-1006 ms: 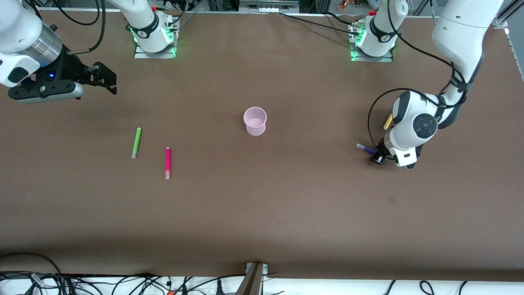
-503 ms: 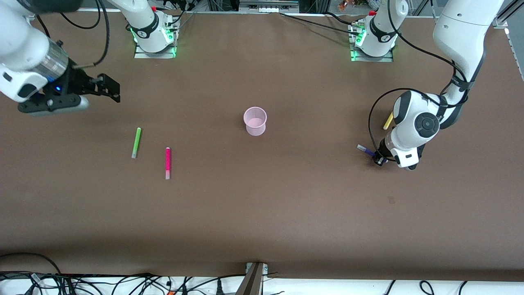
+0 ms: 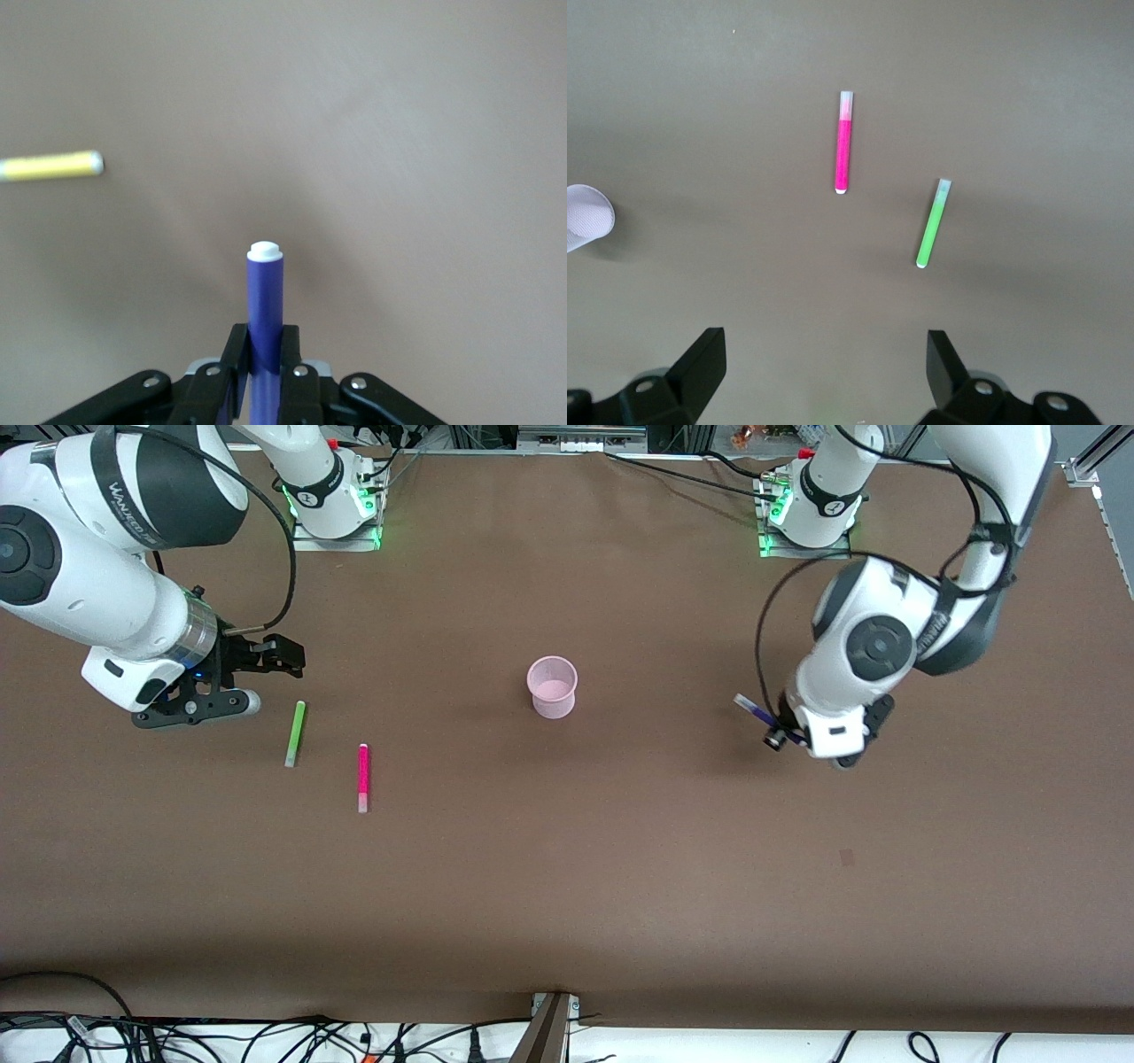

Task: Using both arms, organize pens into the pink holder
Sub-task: 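Carry the purple marker to the cup while the right gripper nears the pink marker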

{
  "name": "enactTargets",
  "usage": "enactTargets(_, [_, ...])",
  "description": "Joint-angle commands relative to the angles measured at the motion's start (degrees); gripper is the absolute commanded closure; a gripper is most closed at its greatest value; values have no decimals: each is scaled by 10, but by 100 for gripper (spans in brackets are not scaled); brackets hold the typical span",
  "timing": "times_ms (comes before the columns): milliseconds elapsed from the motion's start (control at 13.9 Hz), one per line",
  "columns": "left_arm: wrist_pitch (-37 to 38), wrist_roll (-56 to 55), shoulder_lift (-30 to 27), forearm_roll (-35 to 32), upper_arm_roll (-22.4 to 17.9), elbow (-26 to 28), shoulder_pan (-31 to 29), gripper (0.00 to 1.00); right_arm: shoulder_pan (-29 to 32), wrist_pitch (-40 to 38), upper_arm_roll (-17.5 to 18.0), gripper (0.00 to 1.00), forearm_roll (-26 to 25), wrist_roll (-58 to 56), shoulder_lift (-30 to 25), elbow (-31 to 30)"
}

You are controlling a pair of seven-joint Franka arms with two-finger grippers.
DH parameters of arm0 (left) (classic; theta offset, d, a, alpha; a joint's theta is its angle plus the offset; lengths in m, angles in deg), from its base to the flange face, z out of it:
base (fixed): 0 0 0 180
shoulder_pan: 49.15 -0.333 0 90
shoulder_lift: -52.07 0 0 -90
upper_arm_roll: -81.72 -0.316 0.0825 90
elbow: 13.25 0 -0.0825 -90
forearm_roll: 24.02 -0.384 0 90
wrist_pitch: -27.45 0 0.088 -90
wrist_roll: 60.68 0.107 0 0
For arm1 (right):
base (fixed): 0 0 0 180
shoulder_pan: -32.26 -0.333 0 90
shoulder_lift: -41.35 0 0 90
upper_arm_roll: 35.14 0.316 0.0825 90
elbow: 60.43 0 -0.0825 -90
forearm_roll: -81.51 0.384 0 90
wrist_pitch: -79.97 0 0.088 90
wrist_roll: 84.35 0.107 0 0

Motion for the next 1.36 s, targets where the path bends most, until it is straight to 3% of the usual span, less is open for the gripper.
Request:
enactTargets(0, [18, -105, 0, -30, 66, -34, 11, 100, 3, -12, -5, 0, 1, -10, -14, 21])
enactTargets(215, [18, -246, 4, -88, 78, -65, 85, 100, 3, -19, -5, 0, 1, -1, -1, 0])
enactTargets(575, [20, -439, 27, -224, 77, -72, 207, 100, -2, 263, -2, 0, 13, 9, 62, -180])
enactTargets(718, [24, -515, 55, -296, 76, -83, 246, 100, -2, 329, -1, 1, 26, 10, 111, -191])
enactTargets(862, [74, -552, 103, -368, 73, -115, 291, 100, -2, 378, -1, 3, 50, 9, 149, -200])
enactTargets(1077, [133, -602, 178, -455, 70, -173, 339, 100, -3, 464, 0, 13, 50, 9, 164, -255])
enactTargets(1293, [139, -625, 207, -508, 60, -208, 359, 100, -3, 479, 1, 36, 50, 7, 179, -258])
